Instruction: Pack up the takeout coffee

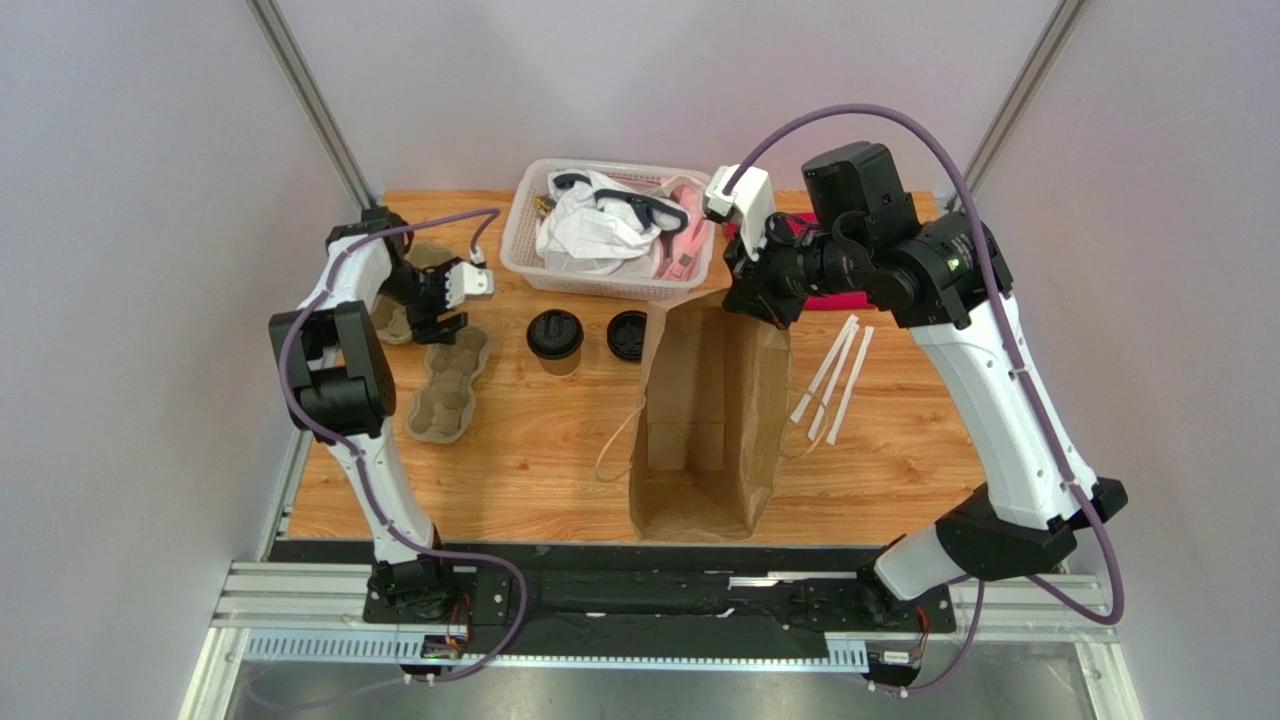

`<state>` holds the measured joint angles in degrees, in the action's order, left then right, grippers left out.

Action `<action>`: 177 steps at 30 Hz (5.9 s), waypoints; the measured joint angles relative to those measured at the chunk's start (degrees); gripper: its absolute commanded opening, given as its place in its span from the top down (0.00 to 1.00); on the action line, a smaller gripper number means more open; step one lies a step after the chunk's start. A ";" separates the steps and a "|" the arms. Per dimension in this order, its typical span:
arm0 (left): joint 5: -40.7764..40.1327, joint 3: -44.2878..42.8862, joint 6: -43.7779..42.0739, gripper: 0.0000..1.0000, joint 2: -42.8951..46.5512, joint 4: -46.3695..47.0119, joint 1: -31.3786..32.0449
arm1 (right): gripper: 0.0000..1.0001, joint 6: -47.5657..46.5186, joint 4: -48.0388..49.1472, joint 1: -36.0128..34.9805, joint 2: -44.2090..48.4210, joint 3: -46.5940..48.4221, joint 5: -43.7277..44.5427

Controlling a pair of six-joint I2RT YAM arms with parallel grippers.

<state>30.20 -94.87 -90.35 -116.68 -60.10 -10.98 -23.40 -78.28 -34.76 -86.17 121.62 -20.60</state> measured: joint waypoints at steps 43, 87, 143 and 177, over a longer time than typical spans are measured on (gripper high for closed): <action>0.96 0.15 5.11 1.00 37.86 -14.67 3.10 | 1.00 10.34 1.03 -2.58 1.11 -3.39 5.18; -48.57 -8.00 26.82 1.00 46.42 12.50 84.65 | 1.00 15.15 1.22 -2.60 -1.68 -2.64 3.82; -50.27 8.61 51.95 1.00 34.99 7.28 90.90 | 1.00 23.32 0.35 -2.69 3.69 -10.05 -3.32; -38.62 15.39 51.87 0.94 29.90 13.25 82.01 | 1.00 14.97 0.52 -2.71 3.76 -13.35 -10.82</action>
<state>-8.43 -79.48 -38.48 -86.78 -46.85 71.02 -8.43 -77.76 -37.47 -82.41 108.27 -31.42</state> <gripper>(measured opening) 0.059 0.005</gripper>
